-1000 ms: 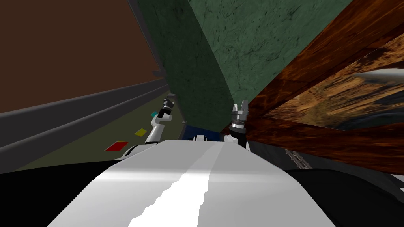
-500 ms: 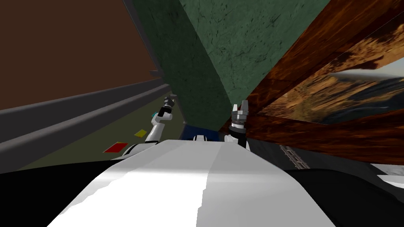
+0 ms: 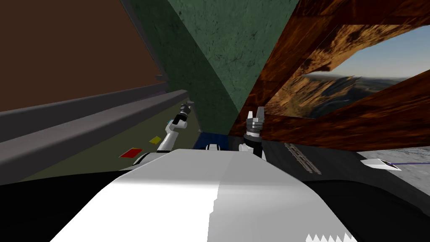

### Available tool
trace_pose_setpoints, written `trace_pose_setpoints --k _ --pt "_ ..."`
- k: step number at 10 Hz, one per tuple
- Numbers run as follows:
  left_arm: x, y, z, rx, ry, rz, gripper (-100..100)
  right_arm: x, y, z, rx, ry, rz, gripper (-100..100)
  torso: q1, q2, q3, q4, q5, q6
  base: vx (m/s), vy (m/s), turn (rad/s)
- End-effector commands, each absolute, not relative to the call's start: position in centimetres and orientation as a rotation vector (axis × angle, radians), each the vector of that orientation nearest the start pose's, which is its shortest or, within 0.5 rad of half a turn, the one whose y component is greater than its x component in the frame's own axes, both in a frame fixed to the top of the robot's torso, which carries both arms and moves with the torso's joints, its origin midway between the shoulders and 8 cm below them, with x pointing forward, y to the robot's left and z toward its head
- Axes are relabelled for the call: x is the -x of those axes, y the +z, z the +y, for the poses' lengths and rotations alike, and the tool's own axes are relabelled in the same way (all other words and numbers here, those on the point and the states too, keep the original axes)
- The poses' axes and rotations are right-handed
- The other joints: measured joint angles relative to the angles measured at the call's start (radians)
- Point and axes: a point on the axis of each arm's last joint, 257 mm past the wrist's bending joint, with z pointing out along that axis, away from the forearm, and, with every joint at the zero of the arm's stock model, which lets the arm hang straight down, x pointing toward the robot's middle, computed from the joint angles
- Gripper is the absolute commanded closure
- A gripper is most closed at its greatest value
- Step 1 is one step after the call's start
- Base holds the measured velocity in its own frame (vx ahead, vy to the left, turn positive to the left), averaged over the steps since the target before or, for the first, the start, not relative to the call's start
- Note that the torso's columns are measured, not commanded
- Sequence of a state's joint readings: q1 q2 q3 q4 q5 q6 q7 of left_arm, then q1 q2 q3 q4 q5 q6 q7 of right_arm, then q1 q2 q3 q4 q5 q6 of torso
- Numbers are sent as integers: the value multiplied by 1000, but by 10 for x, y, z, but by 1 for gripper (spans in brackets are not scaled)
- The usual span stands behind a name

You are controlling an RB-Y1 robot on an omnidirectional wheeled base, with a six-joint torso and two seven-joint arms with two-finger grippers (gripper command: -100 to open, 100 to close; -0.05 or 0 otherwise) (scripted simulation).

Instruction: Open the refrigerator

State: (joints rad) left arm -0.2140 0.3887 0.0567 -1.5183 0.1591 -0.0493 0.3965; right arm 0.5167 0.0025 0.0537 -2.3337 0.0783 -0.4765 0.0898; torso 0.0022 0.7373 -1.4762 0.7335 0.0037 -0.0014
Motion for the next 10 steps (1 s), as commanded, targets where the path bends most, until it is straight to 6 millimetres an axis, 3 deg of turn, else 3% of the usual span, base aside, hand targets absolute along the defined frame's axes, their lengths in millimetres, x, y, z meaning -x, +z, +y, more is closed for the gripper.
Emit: trace_pose_setpoints --k 1,2,3,4,5,10 --pt "-595 -98 296 1151 -1498 1033 100 -339 38 -253 -570 1220 665 0 2 -2 -1 0 0 0 -228 -150 -169" --pt "-595 -98 283 1144 -1517 1051 100 -339 38 -253 -570 1219 665 0 2 -5 -3 1 -1 3 -246 -130 -134" --pt "-593 -93 290 1137 -1507 1035 100 -339 38 -253 -570 1219 665 0 1 -4 -3 0 -1 2 -127 -66 -55" --pt "-587 -97 259 1119 -1550 1084 100 -339 38 -254 -570 1219 665 0 6 -8 -5 3 -1 -2 -189 -63 -124" --pt "-587 -97 259 1119 -1550 1084 100 -339 38 -254 -570 1219 665 0 3 -3 -2 0 0 3 -229 -55 -132" --pt "-568 -101 192 1072 -1654 1187 100 -339 38 -253 -570 1220 665 0 -1 0 0 1 -2 -1 -243 -107 -119"
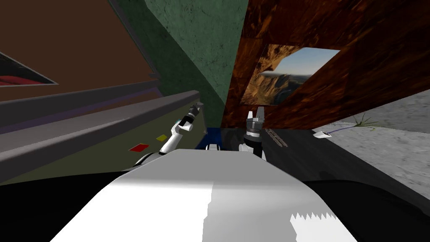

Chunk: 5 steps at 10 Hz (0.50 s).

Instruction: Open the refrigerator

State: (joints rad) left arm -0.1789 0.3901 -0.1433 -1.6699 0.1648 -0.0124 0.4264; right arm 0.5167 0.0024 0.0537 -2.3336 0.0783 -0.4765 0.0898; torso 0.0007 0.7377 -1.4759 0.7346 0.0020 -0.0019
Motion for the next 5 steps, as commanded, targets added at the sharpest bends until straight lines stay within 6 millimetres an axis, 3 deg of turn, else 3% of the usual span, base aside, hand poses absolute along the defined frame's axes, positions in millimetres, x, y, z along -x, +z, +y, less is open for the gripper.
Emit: trace_pose_setpoints --k 1,3,4,5 --pt "-563 -102 179 1064 -1675 1207 100 -339 38 -253 -570 1220 665 0 3 -3 -2 -1 1 1 -243 -109 -120" --pt "-551 -104 153 1048 -1718 1248 100 -339 38 -254 -570 1219 665 0 4 -9 -6 -3 1 3 -236 -79 -123" --pt "-553 -97 159 1034 -1709 1226 100 -339 38 -254 -570 1219 665 0 2 -9 -6 -4 1 4 -123 -40 -45" --pt "-547 -97 145 1014 -1741 1255 100 -339 38 -254 -570 1219 665 0 5 -13 -8 -1 0 0 -137 -17 -21"
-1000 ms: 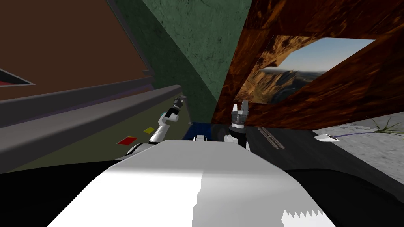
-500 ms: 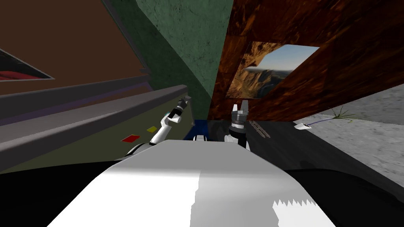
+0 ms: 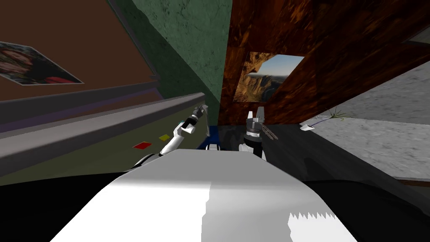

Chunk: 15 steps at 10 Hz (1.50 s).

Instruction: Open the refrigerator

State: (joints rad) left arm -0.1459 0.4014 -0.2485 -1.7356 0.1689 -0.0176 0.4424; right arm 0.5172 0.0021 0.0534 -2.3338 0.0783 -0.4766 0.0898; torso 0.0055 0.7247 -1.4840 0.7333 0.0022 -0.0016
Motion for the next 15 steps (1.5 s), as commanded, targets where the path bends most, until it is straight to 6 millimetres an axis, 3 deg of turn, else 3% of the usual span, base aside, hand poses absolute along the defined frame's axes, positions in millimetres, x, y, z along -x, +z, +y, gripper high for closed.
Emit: trace_pose_setpoints --k 1,7,8,15 --pt "-541 -96 134 994 -1769 1279 100 -339 38 -254 -570 1219 665 0 -1 6 3 0 0 1 -225 -60 -53" --pt "-497 -101 72 901 -1928 1440 100 -339 38 -254 -570 1219 665 0 0 8 6 -1 0 -1 -283 -98 -45" --pt "-500 -81 77 886 -1926 1417 -100 -339 38 -254 -570 1219 665 0 -4 6 4 -2 -1 1 -123 -81 63" --pt "-495 -48 75 869 -1947 1439 -100 -339 38 -254 -570 1219 665 0 -9 25 9 15 -4 6 35 -12 53"
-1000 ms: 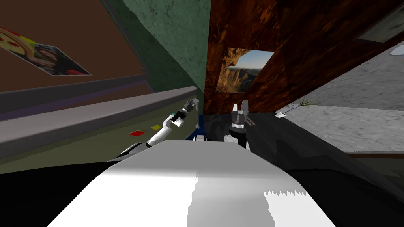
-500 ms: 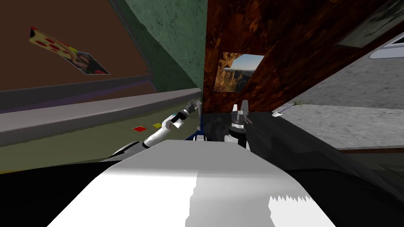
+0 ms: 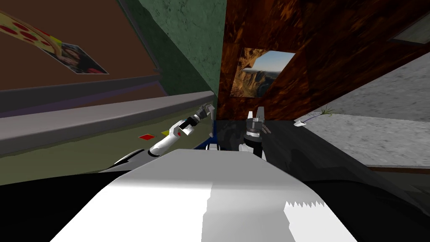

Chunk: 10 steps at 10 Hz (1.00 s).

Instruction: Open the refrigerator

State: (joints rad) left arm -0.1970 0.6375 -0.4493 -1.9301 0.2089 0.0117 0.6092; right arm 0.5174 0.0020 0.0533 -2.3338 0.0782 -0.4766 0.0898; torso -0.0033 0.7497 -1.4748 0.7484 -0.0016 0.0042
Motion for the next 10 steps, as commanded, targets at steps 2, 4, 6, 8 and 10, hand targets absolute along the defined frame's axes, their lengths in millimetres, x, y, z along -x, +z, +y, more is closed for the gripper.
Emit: trace_pose_setpoints --k 2,4,6,8,10 --pt "-492 -37 74 863 -1953 1448 -100 -339 38 -254 -570 1219 665 0 1 1 -1 4 0 0 1 -19 43" --pt "-492 -37 74 863 -1953 1448 -100 -339 38 -254 -570 1219 665 0 1 1 0 4 0 1 8 -7 7" --pt "-494 -68 83 887 -1872 1494 0 -339 38 -254 -570 1219 665 0 2 -1 1 0 0 -1 3 -1 3" --pt "-495 -73 84 897 -1863 1502 0 -339 38 -254 -570 1219 665 0 3 -8 1 -7 1 -4 0 0 0" --pt "-494 -74 84 898 -1862 1504 0 -339 38 -254 -570 1219 665 0 4 -12 -1 -10 2 -5 0 0 0"
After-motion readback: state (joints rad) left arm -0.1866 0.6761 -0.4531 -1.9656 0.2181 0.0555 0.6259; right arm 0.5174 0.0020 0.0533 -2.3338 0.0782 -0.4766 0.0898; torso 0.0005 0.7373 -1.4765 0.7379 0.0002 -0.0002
